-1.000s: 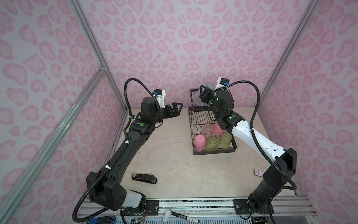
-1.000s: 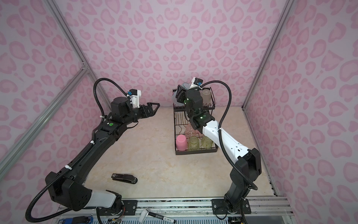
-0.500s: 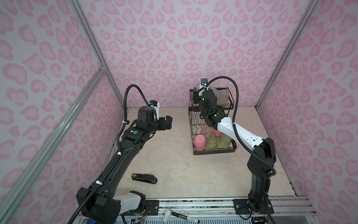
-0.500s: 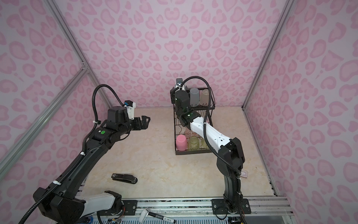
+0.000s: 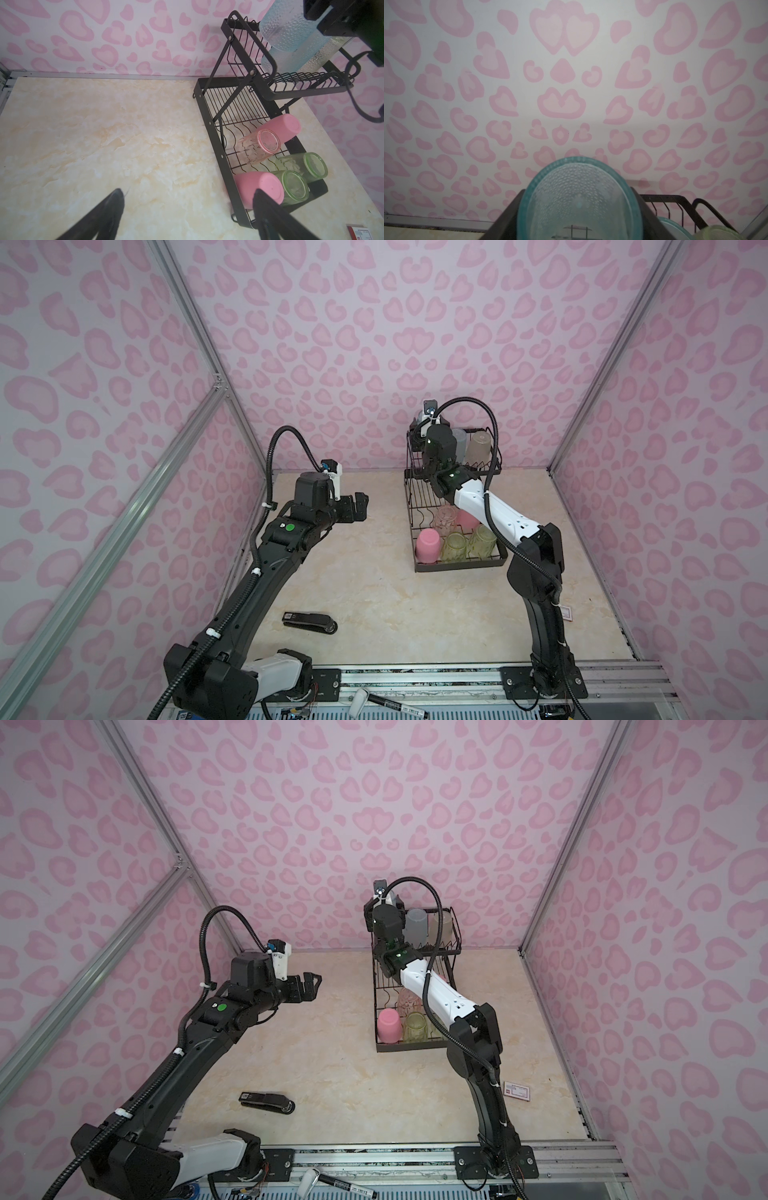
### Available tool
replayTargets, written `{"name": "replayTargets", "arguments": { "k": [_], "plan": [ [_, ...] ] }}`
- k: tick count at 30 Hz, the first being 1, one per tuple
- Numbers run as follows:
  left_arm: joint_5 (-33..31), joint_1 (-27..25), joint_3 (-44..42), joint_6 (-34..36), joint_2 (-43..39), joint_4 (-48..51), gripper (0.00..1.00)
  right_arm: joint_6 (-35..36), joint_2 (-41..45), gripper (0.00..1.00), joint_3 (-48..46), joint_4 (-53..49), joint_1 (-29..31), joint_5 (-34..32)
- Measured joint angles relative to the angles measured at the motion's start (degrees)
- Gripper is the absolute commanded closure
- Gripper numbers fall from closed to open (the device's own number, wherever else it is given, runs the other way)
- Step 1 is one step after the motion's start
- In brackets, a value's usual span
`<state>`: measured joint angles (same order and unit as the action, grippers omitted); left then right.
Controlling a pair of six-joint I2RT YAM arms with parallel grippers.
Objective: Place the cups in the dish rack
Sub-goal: 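Carry the teal cup over the upper tier with the right gripper while left withdraws, then lower the teal cup onto the upper tier beside the other teal cup and release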
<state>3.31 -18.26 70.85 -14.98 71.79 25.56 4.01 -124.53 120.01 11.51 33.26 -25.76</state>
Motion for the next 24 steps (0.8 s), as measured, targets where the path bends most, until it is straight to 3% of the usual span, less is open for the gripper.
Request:
{"name": "replayTargets", "arguments": {
  "k": [7, 24],
  "plan": [
    [0.8, 0.3, 0.0, 0.0, 0.4, -0.2, 0.01, -1.7, -4.5, 0.45, 5.3, -4.5, -1.0, 1.7],
    [1.9, 0.5, 0.0, -0.2, 1.2, -0.4, 0.00, -5.9, -7.4, 0.45, 5.6, -7.1, -2.5, 1.3]
  ]
}}
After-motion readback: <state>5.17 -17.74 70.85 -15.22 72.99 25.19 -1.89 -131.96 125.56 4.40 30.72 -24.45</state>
